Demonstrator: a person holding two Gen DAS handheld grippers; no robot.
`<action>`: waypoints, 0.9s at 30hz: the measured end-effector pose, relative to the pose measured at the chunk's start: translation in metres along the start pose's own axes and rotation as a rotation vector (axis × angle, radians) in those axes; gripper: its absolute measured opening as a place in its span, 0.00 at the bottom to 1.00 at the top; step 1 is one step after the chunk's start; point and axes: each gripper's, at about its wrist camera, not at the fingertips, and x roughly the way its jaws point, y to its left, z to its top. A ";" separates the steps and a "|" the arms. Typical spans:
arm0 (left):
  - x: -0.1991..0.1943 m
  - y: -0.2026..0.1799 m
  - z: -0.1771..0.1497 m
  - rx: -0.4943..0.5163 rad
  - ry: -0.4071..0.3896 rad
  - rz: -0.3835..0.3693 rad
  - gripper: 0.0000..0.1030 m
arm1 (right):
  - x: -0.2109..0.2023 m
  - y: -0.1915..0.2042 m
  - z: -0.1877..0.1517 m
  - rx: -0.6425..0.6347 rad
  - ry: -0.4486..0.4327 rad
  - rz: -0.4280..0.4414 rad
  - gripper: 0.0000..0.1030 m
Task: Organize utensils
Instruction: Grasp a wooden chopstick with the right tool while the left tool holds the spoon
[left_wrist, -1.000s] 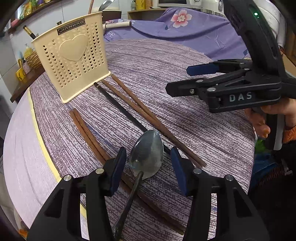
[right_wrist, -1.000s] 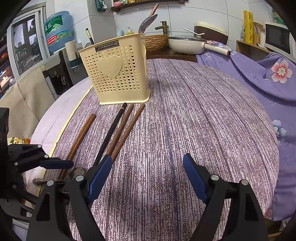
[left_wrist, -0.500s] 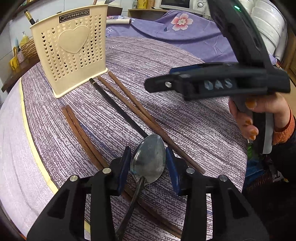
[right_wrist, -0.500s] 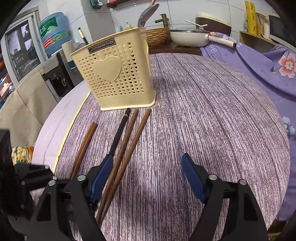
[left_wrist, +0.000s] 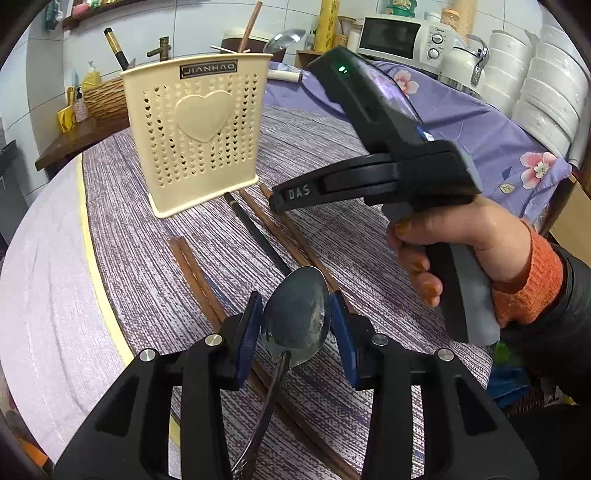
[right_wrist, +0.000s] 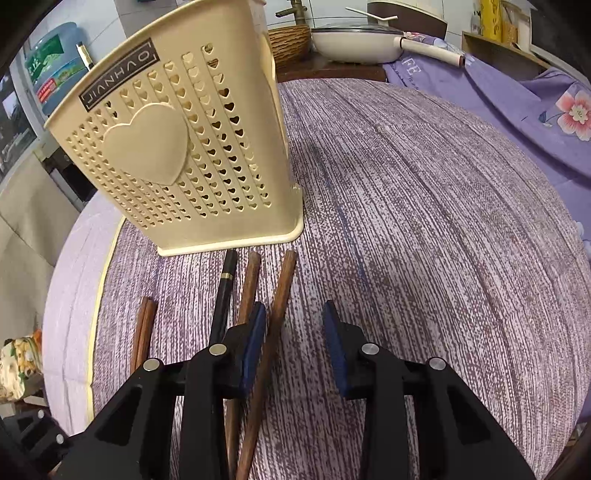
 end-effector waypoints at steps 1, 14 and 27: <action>-0.001 0.000 0.002 0.000 -0.005 0.005 0.37 | 0.001 0.002 0.001 -0.007 0.000 -0.015 0.30; -0.031 0.006 0.020 -0.034 -0.091 0.062 0.37 | 0.009 0.016 0.008 -0.070 0.037 -0.060 0.09; -0.063 0.009 0.040 -0.076 -0.185 0.097 0.37 | -0.048 -0.003 -0.001 -0.057 -0.119 0.109 0.07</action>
